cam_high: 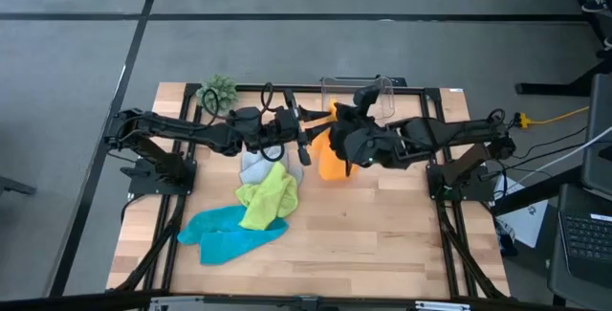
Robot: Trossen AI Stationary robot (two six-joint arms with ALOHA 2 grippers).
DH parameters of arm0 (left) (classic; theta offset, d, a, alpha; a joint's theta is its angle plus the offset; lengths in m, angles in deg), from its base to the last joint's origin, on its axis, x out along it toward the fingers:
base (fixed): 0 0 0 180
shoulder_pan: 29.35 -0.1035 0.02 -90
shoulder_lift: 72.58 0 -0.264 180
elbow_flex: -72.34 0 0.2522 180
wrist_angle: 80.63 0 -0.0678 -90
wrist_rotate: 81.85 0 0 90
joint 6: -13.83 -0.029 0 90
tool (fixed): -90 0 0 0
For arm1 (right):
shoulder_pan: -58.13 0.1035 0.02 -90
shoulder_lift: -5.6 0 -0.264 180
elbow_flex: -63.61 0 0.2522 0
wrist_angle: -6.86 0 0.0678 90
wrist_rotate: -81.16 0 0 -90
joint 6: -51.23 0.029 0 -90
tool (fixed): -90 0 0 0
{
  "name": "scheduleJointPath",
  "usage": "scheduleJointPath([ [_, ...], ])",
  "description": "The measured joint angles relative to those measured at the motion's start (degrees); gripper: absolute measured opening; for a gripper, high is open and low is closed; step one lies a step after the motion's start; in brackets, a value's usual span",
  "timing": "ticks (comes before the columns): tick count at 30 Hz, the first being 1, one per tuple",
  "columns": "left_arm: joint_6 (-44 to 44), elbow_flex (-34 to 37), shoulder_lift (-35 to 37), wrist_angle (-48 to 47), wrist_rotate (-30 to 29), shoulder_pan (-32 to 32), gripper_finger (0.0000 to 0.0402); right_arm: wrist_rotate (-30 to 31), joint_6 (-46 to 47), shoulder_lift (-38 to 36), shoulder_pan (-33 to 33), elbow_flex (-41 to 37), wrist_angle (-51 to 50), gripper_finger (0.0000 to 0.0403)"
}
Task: Fold microfiber towels
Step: Fold the orange microfiber cloth
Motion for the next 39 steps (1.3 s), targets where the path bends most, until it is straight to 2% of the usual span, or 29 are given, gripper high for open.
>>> scheduleJointPath([
  [3,0.0,0.0,0.0,0.0,0.0,0.0,0.0096,-8.0,6.5,0.0,-2.1,2.7,-6.0,0.0],
  [9,0.0,-0.1,0.0,-0.4,0.0,0.0,0.0096,-15.1,14.5,-0.1,-7.1,11.8,-13.9,0.0],
  [13,0.0,-0.1,0.0,-0.4,-0.6,0.0,0.0096,-25.6,24.6,-0.2,-10.9,18.0,-25.1,0.0],
  [15,0.0,-0.1,0.0,-0.4,-1.2,0.0,0.0096,-29.0,28.6,-0.1,-12.3,19.5,-28.9,0.0],
  [20,0.0,-0.1,0.0,-0.4,-1.2,-0.4,0.0096,-35.8,31.6,-0.1,-13.5,19.6,-29.3,0.0],
  [30,0.0,-0.1,0.0,-0.8,-0.3,-0.4,0.0096,-36.1,28.0,4.9,-13.8,19.1,-24.1,0.0],
  [35,0.1,-0.1,0.0,-3.3,-0.2,-0.5,0.0096,-33.2,25.1,7.8,-13.9,19.0,-23.1,0.0],
  [39,0.3,-0.1,0.0,-5.7,-3.0,-0.4,0.0096,-33.2,23.9,8.2,-14.0,19.0,-21.5,0.0],
])
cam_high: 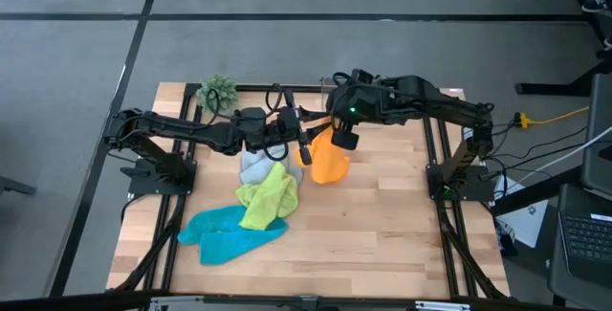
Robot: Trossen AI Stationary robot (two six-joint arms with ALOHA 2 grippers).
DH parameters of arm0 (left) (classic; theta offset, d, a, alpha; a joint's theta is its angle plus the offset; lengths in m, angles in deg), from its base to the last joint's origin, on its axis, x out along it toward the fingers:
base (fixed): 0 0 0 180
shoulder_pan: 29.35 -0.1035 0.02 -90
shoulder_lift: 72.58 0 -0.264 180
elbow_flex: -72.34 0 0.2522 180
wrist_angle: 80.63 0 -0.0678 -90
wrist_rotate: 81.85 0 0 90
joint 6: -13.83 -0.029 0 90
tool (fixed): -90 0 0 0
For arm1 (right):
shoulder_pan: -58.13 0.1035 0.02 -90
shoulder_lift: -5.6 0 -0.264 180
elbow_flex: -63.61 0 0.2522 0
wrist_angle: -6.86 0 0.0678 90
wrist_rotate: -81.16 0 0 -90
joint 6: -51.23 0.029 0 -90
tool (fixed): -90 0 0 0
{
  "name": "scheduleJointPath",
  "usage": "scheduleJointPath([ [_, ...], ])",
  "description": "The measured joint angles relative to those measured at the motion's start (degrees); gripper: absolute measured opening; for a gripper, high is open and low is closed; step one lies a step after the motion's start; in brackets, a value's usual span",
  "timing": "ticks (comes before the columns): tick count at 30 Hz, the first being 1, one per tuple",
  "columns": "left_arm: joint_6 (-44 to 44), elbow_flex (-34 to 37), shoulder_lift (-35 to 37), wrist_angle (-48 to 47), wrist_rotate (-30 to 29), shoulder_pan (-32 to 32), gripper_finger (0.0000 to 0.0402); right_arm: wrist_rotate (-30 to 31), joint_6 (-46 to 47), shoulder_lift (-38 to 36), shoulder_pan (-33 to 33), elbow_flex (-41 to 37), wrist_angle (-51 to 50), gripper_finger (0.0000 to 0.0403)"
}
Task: Fold microfiber towels
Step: Fold the orange microfiber cloth
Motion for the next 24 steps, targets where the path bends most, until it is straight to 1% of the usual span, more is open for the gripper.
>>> scheduleJointPath([
  [2,0.0,0.0,0.0,-1.3,-2.1,-0.2,0.0096,0.0,0.0,0.0,0.0,0.0,0.4,0.0],
  [4,0.0,0.0,0.0,-1.8,-2.7,-0.6,0.0096,0.0,0.0,-0.1,0.0,0.2,0.5,0.0],
  [12,0.9,0.0,0.0,-4.7,-2.8,-2.2,0.0096,-1.4,-0.3,-0.3,0.0,1.7,2.2,0.0],
  [19,1.7,0.0,0.0,-7.3,-1.3,-2.3,0.0096,-1.4,-2.7,-0.3,0.0,1.8,5.0,0.0],
  [24,1.8,0.0,0.0,-9.2,-1.3,-2.3,0.0096,-1.4,-4.6,-0.3,0.0,1.8,7.5,0.0],
])
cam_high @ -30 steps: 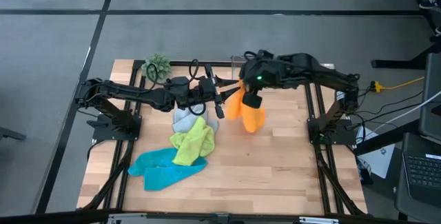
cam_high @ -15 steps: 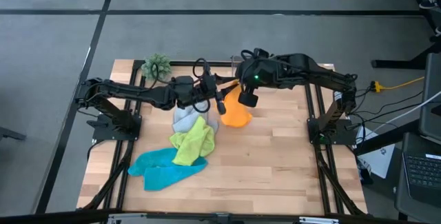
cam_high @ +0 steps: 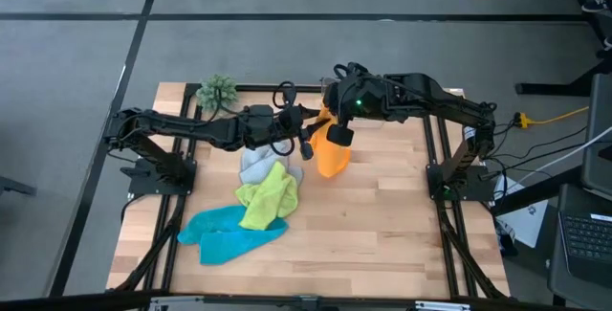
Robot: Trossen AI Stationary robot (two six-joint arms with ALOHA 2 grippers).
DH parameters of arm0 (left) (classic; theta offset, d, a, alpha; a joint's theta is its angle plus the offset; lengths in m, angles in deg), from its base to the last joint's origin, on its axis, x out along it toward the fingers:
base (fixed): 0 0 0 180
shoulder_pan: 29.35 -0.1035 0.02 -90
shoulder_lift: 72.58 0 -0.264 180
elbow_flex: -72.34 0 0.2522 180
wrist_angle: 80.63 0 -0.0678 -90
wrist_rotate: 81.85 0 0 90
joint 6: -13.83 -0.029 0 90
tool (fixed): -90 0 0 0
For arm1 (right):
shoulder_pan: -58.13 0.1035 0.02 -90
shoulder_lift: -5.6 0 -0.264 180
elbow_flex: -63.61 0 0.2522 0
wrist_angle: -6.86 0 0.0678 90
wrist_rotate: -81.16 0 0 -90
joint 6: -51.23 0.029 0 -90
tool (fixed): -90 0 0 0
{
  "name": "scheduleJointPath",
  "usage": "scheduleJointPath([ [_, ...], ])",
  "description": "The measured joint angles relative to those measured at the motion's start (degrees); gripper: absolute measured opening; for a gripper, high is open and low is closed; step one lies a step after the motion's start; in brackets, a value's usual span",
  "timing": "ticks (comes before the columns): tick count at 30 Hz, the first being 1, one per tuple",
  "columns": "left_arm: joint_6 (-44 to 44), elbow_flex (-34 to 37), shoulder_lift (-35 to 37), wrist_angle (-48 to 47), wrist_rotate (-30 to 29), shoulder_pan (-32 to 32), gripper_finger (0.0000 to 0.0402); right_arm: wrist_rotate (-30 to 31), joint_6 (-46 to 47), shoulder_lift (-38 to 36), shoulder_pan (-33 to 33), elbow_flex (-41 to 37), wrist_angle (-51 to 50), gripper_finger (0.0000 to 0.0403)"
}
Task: Fold microfiber towels
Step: Fold the orange microfiber cloth
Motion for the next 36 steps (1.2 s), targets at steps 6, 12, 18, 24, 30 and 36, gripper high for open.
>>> scheduleJointPath([
  [6,2.0,0.0,0.0,-3.7,0.3,0.0,0.0096,0.0,-1.6,0.0,0.0,0.0,2.6,0.0],
  [12,4.6,0.0,0.0,-6.3,3.3,0.0,0.0096,0.0,-3.5,-0.4,0.0,0.0,6.5,0.0],
  [18,6.3,0.0,0.0,-10.9,3.4,0.0,0.0096,0.0,-4.6,-1.3,0.0,0.0,8.9,0.0],
  [24,10.4,0.0,0.0,-20.8,3.5,0.0,0.0096,0.1,-6.0,-2.3,0.0,0.0,10.5,0.0],
  [30,13.4,0.0,0.0,-25.8,7.6,0.1,0.0096,2.6,-7.1,-2.5,0.0,0.1,10.4,0.0],
  [36,14.8,0.0,0.0,-28.3,9.1,0.7,0.0096,4.4,-7.5,-2.5,0.0,0.1,10.1,0.0],
])
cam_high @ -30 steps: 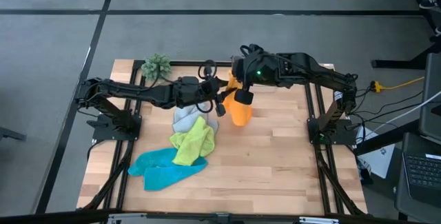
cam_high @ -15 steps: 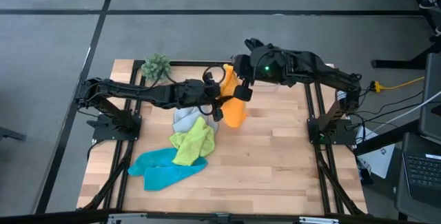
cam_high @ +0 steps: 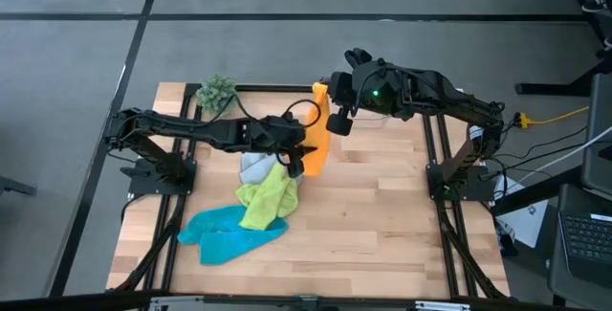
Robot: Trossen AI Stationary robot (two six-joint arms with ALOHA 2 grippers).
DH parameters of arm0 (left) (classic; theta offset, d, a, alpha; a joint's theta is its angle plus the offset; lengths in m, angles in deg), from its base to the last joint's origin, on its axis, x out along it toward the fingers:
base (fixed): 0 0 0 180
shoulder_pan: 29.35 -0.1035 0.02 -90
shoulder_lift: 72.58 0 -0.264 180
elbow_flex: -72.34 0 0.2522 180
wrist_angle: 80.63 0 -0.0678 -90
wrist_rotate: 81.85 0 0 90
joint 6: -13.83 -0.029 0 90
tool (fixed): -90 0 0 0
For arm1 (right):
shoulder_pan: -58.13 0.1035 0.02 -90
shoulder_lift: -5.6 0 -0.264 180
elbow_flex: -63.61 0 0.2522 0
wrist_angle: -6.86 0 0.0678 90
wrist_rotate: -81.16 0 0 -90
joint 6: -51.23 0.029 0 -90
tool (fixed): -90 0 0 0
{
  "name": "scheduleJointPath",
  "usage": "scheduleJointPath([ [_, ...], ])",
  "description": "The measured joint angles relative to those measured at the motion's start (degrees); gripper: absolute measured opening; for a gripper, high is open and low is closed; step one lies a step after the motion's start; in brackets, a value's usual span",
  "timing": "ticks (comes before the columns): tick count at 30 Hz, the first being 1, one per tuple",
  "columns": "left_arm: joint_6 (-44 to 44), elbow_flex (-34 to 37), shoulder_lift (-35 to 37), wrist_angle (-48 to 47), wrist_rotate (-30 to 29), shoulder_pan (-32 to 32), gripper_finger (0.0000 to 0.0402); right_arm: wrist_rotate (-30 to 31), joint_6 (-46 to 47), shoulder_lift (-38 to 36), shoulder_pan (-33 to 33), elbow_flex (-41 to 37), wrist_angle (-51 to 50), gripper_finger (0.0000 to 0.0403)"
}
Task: Fold microfiber towels
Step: Fold the orange microfiber cloth
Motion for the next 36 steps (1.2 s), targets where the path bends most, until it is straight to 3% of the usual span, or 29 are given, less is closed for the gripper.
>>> scheduleJointPath([
  [9,3.2,0.0,0.0,-10.0,0.0,0.4,0.0096,0.1,0.0,0.0,0.0,0.0,-3.7,0.0],
  [18,3.2,0.0,0.0,-9.3,0.0,1.0,0.0096,0.3,1.3,-0.1,0.0,0.0,-11.8,0.0],
  [27,3.0,0.0,0.0,-10.4,0.2,1.9,0.0093,0.2,3.2,-0.1,0.0,0.0,-12.6,0.0],
  [31,3.1,0.0,0.0,-13.3,1.6,2.8,0.0071,0.1,3.1,-0.1,0.0,-0.1,-14.3,0.0],
  [36,3.2,0.0,0.0,-13.4,1.6,4.5,0.0013,0.1,5.1,-0.1,0.0,-0.1,-18.9,0.0],
])
